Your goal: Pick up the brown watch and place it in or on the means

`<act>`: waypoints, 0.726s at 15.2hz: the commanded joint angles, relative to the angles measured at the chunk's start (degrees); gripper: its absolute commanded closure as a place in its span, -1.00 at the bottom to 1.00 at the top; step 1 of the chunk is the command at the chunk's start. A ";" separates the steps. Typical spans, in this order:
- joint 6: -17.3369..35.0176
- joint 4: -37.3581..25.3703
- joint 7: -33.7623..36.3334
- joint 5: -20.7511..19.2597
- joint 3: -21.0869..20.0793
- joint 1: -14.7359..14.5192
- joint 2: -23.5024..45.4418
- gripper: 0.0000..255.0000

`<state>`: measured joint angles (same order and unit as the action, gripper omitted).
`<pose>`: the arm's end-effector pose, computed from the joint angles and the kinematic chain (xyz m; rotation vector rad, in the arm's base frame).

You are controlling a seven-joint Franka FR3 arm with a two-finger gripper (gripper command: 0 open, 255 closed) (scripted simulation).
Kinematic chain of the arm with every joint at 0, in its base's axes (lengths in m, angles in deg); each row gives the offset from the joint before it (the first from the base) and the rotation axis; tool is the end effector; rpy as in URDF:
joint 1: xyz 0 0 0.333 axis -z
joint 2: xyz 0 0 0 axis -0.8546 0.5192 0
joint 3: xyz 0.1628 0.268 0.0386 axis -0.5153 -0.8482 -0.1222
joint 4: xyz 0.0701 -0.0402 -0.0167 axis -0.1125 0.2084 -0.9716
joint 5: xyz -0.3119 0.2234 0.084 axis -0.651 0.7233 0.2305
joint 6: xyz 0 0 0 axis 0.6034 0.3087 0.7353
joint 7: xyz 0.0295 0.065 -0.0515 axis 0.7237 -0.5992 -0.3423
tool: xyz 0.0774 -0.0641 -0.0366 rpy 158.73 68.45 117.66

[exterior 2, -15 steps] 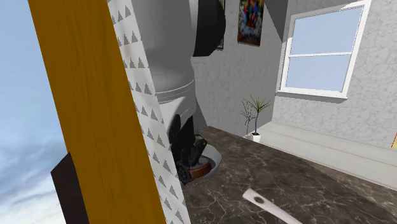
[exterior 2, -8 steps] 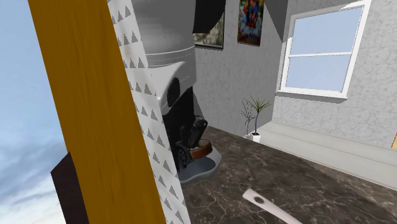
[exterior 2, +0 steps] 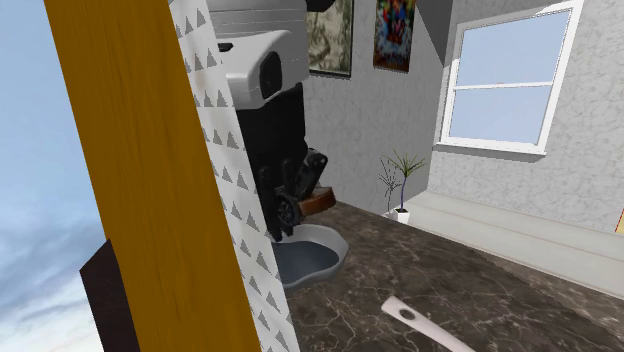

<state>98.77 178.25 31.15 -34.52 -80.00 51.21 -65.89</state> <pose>0.5888 0.1077 0.3457 -2.9213 -0.4418 0.3554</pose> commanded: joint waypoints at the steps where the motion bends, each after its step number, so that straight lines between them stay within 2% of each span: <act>1: -0.89 -0.44 0.09 -0.05 0.03 0.04 -0.43 1.00; 11: 4.50 26.97 -0.58 1.30 -0.42 -0.36 -22.43 1.00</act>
<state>102.78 202.71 30.45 -33.43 -80.25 51.02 -86.27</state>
